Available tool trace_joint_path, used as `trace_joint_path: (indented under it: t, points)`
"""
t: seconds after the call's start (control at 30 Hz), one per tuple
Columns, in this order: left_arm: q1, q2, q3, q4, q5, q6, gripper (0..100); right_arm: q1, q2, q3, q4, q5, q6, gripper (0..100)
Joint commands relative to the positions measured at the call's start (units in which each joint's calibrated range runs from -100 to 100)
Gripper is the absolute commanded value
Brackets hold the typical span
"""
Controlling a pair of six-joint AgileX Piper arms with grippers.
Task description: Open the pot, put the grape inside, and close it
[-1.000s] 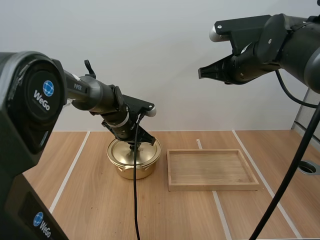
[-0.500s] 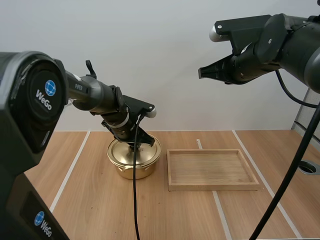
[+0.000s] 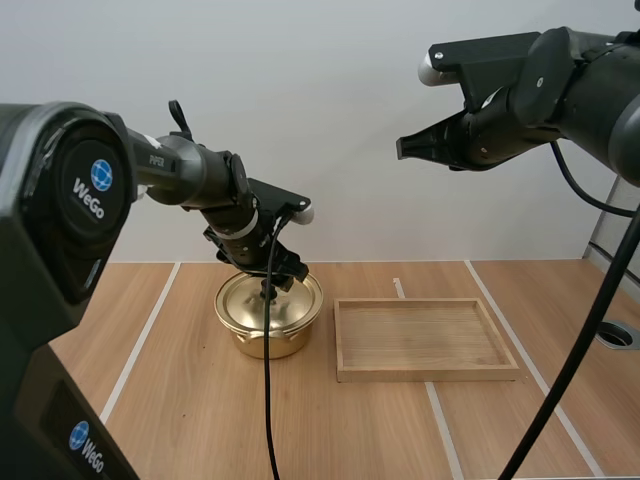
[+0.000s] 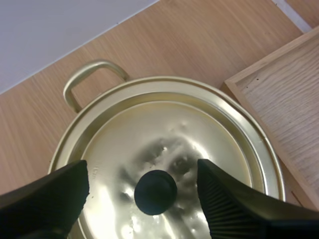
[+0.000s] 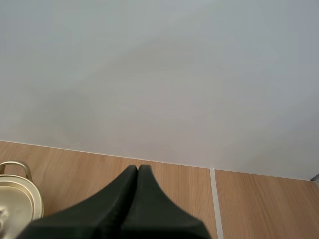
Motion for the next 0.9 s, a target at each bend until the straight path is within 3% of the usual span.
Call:
trace_joint_path:
  t: [0.0, 0.53, 0.57, 0.63, 0.7, 0.73, 0.87]
  points:
    - [-0.1, -2.8, -4.0, 0.0, 3.9, -0.5, 100, -0.3, -0.8, 0.0, 0.2, 0.1, 0.0, 0]
    - [-0.1, -19.3, -20.2, 2.0, 8.4, -1.0, 100, -0.3, -0.8, 0.0, 0.5, 1.5, 0.0, 0]
    - [-0.1, -20.3, -20.3, 2.7, 8.2, -1.3, 88, -0.3, -0.8, 0.0, 0.5, 1.6, 0.0, 0]
    - [-0.1, -21.9, -20.3, 3.2, 7.9, -1.3, 53, -0.3, -0.8, 0.0, 0.5, 2.1, 0.0, 0]
    - [-0.1, -23.3, -20.3, 3.2, 7.9, -1.4, 9, -0.3, -0.8, 0.0, 0.5, 2.1, 0.0, 0]
    - [-0.1, -23.8, -20.3, 3.4, 7.7, -1.6, 0, -0.3, -0.8, 0.0, 0.5, 2.1, 0.0, 0]
    - [-0.1, -25.3, -20.3, 3.8, 7.1, -2.5, 0, -0.3, -0.8, 0.0, 2.3, 2.1, 0.0, 0]
